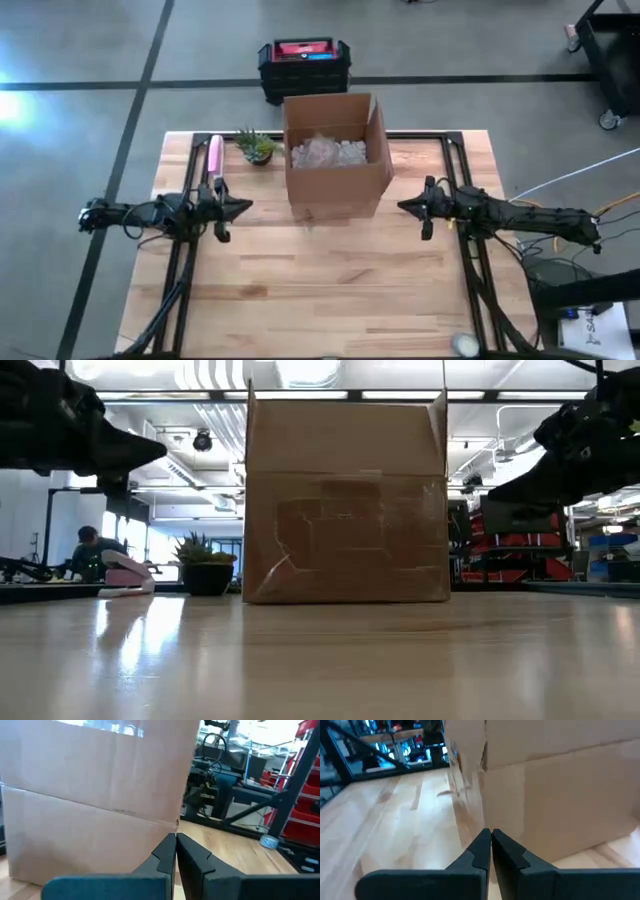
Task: Wrap mug
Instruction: Return to Home Position
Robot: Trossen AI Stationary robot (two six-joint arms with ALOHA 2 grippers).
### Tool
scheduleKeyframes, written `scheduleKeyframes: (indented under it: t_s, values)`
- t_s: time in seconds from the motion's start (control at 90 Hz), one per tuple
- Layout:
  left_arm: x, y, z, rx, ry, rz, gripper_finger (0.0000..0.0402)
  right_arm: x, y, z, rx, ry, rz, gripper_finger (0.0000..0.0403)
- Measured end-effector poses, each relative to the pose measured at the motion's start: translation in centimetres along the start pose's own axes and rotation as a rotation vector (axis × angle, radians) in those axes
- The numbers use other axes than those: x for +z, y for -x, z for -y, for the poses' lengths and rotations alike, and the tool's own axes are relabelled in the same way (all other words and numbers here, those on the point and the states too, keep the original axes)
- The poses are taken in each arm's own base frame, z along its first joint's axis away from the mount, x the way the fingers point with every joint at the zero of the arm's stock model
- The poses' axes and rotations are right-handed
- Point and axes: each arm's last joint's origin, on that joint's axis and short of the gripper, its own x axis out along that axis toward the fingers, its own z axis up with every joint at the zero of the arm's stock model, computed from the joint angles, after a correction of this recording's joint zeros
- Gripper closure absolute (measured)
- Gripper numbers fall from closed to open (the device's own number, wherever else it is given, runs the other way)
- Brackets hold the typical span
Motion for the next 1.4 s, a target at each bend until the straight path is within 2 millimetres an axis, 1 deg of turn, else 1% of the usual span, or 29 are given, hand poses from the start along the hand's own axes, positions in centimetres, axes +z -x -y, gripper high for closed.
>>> scheduleKeyframes:
  t_s: [0.267, 0.411, 1.4]
  values:
    - [-0.3, -0.3, 0.0, 0.01, -0.013, -0.048, 0.0402, 0.0, 0.0, 0.0, 0.0, 0.023, -0.002, 0.0403]
    - [-0.6, -0.5, 0.1, 0.015, -0.022, -0.078, 0.0402, -0.4, -0.2, 0.1, -0.005, 0.022, -0.045, 0.0403]
    - [-2.5, -1.5, 0.0, 0.055, -0.085, -0.272, 0.0402, -0.4, -0.2, 0.1, -0.006, 0.022, -0.049, 0.0403]
